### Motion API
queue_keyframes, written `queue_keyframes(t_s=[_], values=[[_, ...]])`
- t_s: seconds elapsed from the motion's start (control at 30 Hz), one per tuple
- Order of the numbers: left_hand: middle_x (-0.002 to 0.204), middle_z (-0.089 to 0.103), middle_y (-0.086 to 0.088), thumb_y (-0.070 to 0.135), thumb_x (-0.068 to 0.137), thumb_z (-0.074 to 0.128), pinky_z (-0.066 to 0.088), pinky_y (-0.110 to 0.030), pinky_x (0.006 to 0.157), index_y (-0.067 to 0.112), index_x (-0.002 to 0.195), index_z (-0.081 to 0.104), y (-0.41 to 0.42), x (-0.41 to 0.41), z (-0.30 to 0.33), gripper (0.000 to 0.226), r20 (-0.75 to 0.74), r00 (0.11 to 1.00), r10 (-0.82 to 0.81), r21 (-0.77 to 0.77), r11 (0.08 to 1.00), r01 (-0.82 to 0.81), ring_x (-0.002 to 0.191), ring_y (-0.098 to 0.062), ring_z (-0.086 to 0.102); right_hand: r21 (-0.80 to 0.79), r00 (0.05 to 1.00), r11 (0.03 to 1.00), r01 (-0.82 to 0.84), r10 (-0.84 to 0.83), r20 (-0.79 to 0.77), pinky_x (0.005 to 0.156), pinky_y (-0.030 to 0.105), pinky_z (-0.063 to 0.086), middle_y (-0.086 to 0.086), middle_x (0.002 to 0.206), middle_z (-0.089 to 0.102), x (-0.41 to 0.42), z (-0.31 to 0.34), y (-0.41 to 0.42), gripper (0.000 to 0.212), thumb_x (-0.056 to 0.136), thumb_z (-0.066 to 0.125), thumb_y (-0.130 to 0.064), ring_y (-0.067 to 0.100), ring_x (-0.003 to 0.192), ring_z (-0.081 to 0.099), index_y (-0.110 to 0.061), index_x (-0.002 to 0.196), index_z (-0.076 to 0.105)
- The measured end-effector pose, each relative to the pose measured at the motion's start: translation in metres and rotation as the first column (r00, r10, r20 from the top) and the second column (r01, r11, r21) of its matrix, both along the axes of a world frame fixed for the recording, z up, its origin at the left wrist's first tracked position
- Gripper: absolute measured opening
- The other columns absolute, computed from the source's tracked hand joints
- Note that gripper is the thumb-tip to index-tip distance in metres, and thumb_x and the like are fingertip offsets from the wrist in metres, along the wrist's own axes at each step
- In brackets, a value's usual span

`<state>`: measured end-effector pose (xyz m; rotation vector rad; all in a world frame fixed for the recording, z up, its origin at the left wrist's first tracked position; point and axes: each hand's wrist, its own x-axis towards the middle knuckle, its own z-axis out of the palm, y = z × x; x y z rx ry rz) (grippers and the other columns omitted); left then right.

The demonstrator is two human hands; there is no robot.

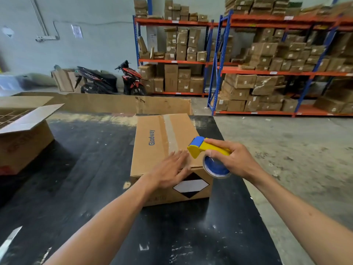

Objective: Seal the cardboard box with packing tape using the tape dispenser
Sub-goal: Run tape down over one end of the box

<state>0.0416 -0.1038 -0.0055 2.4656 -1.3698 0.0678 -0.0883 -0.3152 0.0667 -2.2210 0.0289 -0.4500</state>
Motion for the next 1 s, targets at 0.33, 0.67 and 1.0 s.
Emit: queue_keyframes(t_s=[0.33, 0.67, 1.0], values=[[0.107, 0.071, -0.024, 0.051, 0.101, 0.039, 0.059, -0.044, 0.081, -0.002, 0.119, 0.060, 0.065, -0.027, 0.055, 0.060, -0.963, 0.063, -0.263, -0.220, 0.624, -0.750, 0.095, -0.034, 0.072, -0.635, 0.972, 0.772, -0.031, 0.172, 0.161, 0.059, 0.016, 0.035, -0.009, 0.090, 0.039, -0.010, -0.013, 0.045, 0.054, 0.083, 0.058, -0.066, 0.007, 0.072, 0.043, -0.051, 0.135, 0.054], [0.122, 0.068, -0.018, 0.037, 0.093, 0.064, 0.054, -0.041, 0.095, -0.001, 0.128, 0.056, 0.102, -0.045, 0.050, 0.052, -0.877, -0.036, -0.480, -0.284, 0.577, -0.766, 0.109, -0.028, 0.068, -0.672, 0.926, 0.729, -0.128, 0.331, 0.182, 0.062, 0.019, 0.040, -0.003, 0.092, 0.035, -0.001, -0.030, 0.071, 0.057, 0.090, 0.054, -0.062, 0.009, 0.074, 0.035, -0.051, 0.144, 0.038], [0.127, 0.065, -0.018, 0.004, 0.094, 0.060, 0.060, -0.032, 0.081, 0.000, 0.128, 0.060, 0.106, -0.040, 0.051, 0.035, -0.894, 0.049, -0.445, -0.306, 0.527, -0.793, 0.114, -0.026, 0.065, -0.624, 0.897, 0.761, -0.179, 0.386, 0.214, 0.066, 0.008, 0.031, -0.003, 0.091, 0.036, 0.012, -0.019, 0.078, 0.055, 0.089, 0.060, -0.058, 0.010, 0.073, 0.039, -0.040, 0.140, 0.052]])
